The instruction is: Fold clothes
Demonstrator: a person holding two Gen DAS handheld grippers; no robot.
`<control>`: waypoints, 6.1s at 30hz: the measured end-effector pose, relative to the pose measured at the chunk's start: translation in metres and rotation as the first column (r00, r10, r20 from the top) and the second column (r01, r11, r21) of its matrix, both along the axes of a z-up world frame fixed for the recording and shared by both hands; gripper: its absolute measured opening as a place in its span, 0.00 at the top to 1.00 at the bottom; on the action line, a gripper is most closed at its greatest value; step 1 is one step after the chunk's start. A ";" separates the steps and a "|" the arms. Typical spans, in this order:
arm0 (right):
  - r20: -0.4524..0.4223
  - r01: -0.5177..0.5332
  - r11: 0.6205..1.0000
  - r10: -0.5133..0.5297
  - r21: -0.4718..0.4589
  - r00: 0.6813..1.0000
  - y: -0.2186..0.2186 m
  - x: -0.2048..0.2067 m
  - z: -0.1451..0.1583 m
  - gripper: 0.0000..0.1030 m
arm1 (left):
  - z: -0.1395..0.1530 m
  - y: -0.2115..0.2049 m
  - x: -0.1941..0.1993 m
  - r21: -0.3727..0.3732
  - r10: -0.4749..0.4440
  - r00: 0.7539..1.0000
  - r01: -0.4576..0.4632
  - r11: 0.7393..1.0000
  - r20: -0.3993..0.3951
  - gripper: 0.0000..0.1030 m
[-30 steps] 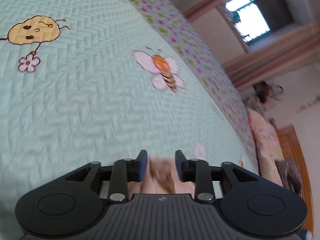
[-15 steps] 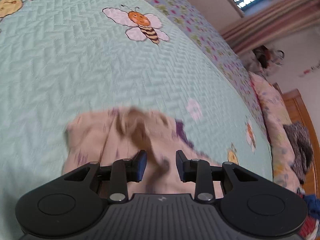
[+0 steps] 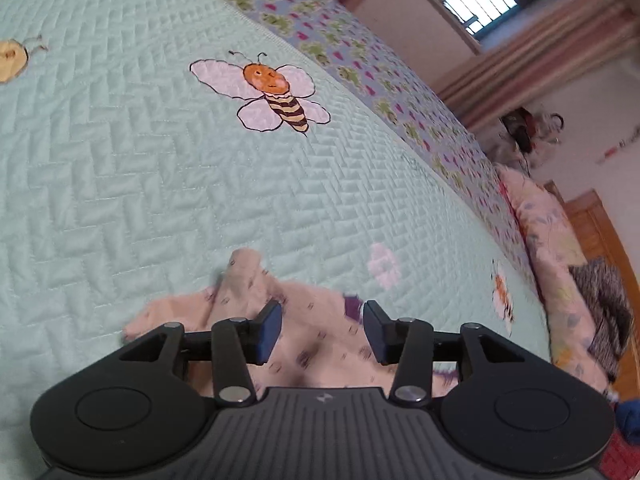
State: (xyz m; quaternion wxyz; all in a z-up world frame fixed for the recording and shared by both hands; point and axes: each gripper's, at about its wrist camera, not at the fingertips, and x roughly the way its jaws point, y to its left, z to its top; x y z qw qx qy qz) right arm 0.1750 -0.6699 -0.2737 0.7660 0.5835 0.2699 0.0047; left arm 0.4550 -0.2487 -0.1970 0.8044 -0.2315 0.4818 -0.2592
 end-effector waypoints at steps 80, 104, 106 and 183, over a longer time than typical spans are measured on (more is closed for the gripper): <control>-0.041 0.253 0.967 -0.255 -0.039 0.966 0.050 -0.240 -0.023 0.91 | -0.077 0.127 -0.233 -0.178 0.251 0.938 -0.296 0.938 -0.239 0.97; 0.050 0.226 0.955 -0.221 -0.190 0.974 0.071 -0.273 0.015 0.95 | -0.039 0.141 -0.267 -0.098 0.251 0.961 -0.262 0.960 -0.111 0.98; 0.066 0.232 0.955 -0.223 -0.186 0.973 0.075 -0.289 0.024 0.95 | -0.030 0.151 -0.286 -0.099 0.237 0.966 -0.247 0.964 -0.101 0.98; 0.032 -0.266 0.945 0.277 -0.189 0.960 0.281 -0.226 0.014 0.52 | -0.013 0.163 -0.396 0.058 -0.044 0.980 0.033 0.998 0.193 0.18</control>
